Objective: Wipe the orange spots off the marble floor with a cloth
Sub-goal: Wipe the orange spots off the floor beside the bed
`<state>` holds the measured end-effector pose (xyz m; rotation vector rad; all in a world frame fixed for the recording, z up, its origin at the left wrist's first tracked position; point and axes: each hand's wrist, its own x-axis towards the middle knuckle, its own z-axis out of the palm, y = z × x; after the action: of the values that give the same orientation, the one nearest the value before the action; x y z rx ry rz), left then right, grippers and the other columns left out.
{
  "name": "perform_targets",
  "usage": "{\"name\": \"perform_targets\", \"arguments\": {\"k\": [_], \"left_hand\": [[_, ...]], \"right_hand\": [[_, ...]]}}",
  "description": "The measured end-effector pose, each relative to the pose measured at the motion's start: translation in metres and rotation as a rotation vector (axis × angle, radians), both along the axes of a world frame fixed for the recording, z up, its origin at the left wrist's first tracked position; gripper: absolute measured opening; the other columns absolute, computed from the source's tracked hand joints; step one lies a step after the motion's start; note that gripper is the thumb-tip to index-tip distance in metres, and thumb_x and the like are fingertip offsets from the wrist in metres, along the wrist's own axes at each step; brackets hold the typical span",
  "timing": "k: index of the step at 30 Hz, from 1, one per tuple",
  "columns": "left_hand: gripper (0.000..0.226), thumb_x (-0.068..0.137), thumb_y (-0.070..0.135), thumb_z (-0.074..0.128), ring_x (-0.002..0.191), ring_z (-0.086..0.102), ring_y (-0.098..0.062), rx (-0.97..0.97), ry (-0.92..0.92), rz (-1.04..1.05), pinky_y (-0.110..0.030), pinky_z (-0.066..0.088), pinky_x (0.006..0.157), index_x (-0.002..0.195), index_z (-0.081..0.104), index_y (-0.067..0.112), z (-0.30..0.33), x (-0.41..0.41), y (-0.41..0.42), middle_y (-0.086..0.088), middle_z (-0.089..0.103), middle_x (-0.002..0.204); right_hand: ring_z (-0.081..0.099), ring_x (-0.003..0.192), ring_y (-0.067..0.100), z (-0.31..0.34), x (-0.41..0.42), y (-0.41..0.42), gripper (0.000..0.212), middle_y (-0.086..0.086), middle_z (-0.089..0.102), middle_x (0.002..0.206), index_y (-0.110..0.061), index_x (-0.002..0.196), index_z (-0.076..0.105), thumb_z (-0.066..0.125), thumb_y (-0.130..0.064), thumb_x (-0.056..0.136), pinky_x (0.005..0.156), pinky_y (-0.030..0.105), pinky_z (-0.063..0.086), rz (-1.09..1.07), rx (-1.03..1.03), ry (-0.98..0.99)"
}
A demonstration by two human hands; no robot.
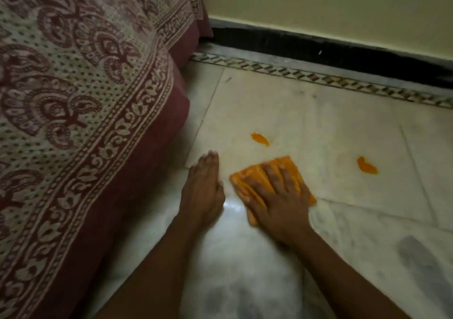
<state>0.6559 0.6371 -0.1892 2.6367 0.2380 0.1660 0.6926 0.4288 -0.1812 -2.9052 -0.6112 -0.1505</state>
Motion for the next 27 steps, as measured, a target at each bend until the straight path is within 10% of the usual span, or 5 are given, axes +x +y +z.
{"name": "perform_targets", "arguments": {"k": [6, 14, 19, 27], "left_hand": [[0.067, 0.098, 0.038, 0.035, 0.157, 0.021, -0.019, 0.179, -0.038, 0.068, -0.039, 0.012, 0.126, 0.160, 0.031, 0.013, -0.009, 0.009, -0.007, -0.003, 0.025, 0.170], [0.066, 0.100, 0.039, 0.038, 0.158, 0.017, -0.014, 0.147, 0.008, 0.087, -0.038, 0.014, 0.126, 0.161, 0.031, 0.014, 0.000, 0.011, -0.006, 0.001, 0.017, 0.172], [0.069, 0.098, 0.039, 0.037, 0.159, 0.013, -0.011, 0.138, 0.019, 0.084, -0.040, 0.017, 0.126, 0.162, 0.026, 0.015, -0.005, 0.014, -0.008, 0.002, 0.017, 0.172], [0.069, 0.098, 0.040, 0.039, 0.157, 0.023, -0.016, 0.143, 0.023, 0.078, -0.043, 0.024, 0.123, 0.160, 0.031, 0.013, -0.001, 0.015, -0.006, 0.000, 0.022, 0.171]], "right_hand": [[0.003, 0.160, 0.037, -0.002, 0.090, 0.038, 0.060, -0.005, 0.012, 0.175, -0.066, 0.152, 0.018, 0.021, -0.078, 0.094, 0.120, 0.073, 0.007, -0.484, 0.087, 0.186], [0.034, 0.154, 0.033, 0.004, 0.070, 0.005, 0.055, -0.004, 0.038, 0.166, -0.062, 0.143, 0.048, 0.037, -0.076, 0.091, 0.116, 0.064, 0.024, -0.180, 0.003, 0.044], [-0.005, 0.160, 0.036, 0.011, 0.156, 0.060, 0.061, -0.003, 0.006, 0.175, -0.061, 0.156, 0.020, 0.029, -0.075, 0.097, 0.119, 0.074, 0.001, -0.630, 0.120, 0.258], [0.036, 0.153, 0.031, 0.004, 0.103, 0.038, 0.052, -0.004, 0.042, 0.164, -0.058, 0.142, 0.053, 0.043, -0.073, 0.093, 0.116, 0.062, 0.027, 0.018, 0.005, 0.041]]}}
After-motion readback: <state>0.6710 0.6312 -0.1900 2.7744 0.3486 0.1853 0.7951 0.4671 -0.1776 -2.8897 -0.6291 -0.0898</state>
